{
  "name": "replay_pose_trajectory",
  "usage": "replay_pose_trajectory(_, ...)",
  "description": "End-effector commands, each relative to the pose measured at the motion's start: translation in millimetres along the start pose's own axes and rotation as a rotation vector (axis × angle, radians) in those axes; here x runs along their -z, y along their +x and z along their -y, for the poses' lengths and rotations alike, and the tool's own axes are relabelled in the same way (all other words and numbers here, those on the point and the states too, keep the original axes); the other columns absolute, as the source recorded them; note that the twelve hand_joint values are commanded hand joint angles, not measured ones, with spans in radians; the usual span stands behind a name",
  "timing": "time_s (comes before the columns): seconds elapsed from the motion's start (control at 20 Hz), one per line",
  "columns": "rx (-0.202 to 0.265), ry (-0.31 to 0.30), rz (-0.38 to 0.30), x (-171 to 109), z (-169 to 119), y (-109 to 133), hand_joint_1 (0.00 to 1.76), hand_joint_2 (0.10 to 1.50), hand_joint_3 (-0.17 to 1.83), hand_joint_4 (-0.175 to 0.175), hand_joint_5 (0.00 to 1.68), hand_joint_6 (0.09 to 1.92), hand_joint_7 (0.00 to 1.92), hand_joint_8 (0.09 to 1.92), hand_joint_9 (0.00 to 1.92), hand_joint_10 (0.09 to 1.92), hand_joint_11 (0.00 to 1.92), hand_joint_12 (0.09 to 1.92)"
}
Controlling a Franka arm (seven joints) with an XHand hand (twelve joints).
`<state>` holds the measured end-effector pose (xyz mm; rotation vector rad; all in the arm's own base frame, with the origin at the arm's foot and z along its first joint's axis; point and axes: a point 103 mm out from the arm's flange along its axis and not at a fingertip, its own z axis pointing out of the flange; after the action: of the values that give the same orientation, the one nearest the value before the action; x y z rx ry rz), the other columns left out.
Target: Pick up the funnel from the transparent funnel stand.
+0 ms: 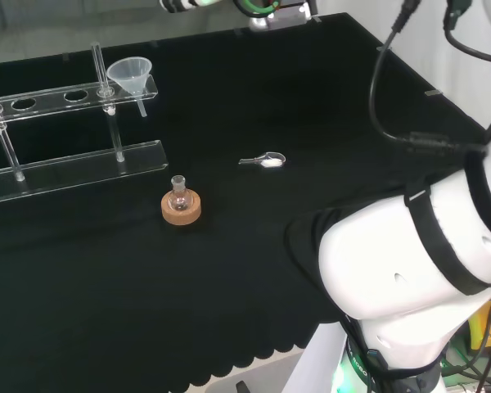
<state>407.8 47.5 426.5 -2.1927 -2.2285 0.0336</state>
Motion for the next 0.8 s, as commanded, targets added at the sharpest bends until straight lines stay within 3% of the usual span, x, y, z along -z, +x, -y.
replay_pose_trajectory(0.05,0.056,-0.006,-0.01,-12,-36,32,0.12,0.57,0.03,0.044,0.0,0.09,0.0,0.09,0.0,0.09,0.0,0.09)
replay_pose_trajectory(0.8,0.126,0.046,-0.017,-52,-98,71,0.14,0.58,0.03,0.002,0.0,0.09,0.0,0.09,0.0,0.09,0.0,0.09)
